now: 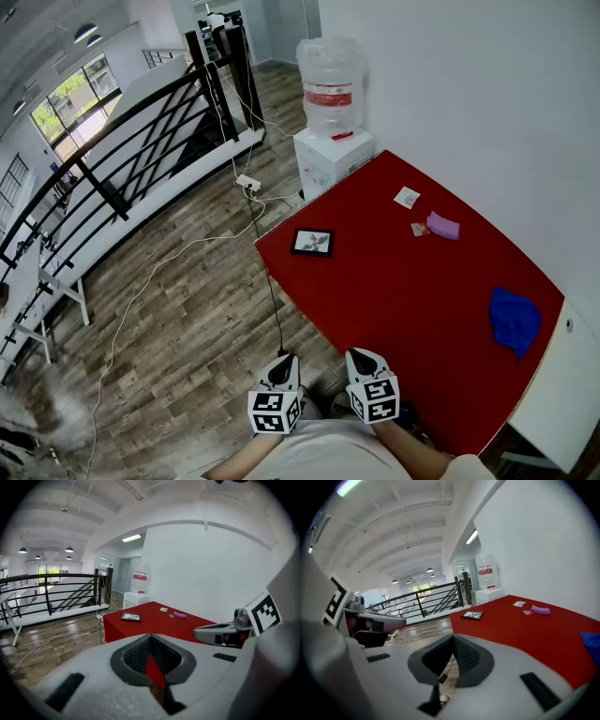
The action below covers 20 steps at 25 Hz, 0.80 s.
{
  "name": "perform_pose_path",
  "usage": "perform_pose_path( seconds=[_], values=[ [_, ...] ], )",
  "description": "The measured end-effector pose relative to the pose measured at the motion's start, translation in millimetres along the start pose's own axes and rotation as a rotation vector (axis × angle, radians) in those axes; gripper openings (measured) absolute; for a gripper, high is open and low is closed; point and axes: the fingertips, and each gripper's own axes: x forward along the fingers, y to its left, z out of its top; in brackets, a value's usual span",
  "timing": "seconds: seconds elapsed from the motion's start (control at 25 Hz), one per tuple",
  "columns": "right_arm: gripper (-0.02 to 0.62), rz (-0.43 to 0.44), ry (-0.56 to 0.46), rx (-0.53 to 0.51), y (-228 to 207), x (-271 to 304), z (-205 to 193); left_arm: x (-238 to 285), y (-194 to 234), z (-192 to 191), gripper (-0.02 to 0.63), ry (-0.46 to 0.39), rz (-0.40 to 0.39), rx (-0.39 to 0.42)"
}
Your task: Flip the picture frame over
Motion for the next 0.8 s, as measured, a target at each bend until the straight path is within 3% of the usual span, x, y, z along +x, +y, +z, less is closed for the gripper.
perform_pose_path(
  seconds=[0.4, 0.8],
  values=[
    [0.005, -0.009, 0.017, 0.005, -16, 30, 7, 38, 12, 11, 0.006, 0.009, -0.018, -0.002],
    [0.005, -0.076, 0.041, 0.029, -44, 131, 53, 133, 79, 63, 0.006, 0.031, -0.083, 0.022]
  ],
)
